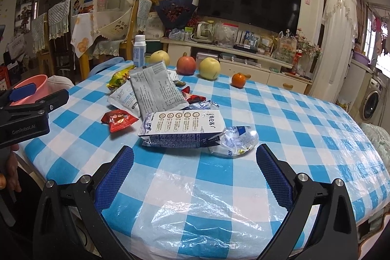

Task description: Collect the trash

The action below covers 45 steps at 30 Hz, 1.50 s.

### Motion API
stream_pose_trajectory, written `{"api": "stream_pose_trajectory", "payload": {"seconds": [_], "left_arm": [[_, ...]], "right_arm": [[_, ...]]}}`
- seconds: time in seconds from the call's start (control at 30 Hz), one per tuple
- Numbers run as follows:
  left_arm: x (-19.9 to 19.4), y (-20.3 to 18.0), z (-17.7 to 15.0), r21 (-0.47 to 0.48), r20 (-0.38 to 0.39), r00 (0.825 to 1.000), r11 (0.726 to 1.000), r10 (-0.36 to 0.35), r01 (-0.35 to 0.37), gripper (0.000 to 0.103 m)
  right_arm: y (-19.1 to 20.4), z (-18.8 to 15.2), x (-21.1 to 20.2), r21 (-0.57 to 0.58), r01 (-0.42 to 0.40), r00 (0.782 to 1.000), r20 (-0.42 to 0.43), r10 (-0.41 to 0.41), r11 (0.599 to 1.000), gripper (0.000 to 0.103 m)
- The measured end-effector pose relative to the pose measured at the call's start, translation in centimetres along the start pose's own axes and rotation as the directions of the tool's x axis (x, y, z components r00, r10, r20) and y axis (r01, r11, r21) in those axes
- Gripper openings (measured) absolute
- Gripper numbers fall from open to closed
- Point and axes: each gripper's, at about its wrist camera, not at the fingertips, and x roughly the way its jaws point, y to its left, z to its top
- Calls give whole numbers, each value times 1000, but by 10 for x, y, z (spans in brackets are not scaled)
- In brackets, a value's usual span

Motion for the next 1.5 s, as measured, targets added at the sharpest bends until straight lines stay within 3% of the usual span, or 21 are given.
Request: {"api": "stream_pose_trajectory", "payload": {"seconds": [0.37, 0.57, 0.8, 0.93, 1.0, 1.07, 1.2, 1.27, 1.4, 1.5], "left_arm": [[23, -11, -9, 2, -88, 993, 997, -80, 81, 100], [42, -20, -15, 9, -183, 967, 984, -176, 180, 99], [66, -27, -14, -6, -244, 950, 979, -197, 202, 99], [77, -27, -12, -49, -259, 945, 980, -201, 195, 99], [82, -23, -9, -104, -266, 940, 975, -215, 194, 99], [86, -17, -6, -168, -266, 936, 968, -229, 189, 98], [94, -7, -2, -278, -270, 932, 946, -241, 164, 89], [99, -2, -1, -341, -279, 928, 929, -245, 143, 83], [110, 1, -1, -411, -294, 925, 905, -243, 107, 78], [120, -3, -2, -429, -321, 917, 899, -238, 83, 78]], "right_arm": [[-26, 2, 6, 84, 6, 1000, -31, -4, 996, 99], [-49, 1, 15, 172, -16, 997, -69, 28, 985, 99], [-83, -3, 29, 287, -33, 992, -106, 66, 957, 98], [-100, -5, 44, 342, -30, 988, -135, 80, 939, 97], [-106, -5, 51, 358, -27, 986, -145, 84, 933, 86], [-111, -6, 61, 383, -41, 980, -163, 111, 923, 82], [-113, -7, 76, 456, -119, 962, -169, 217, 882, 77], [-110, -5, 80, 458, -130, 958, -171, 230, 879, 77], [-121, -2, 94, 475, -59, 964, -202, 174, 878, 77], [-131, -4, 111, 506, -20, 955, -247, 167, 862, 77]]}}
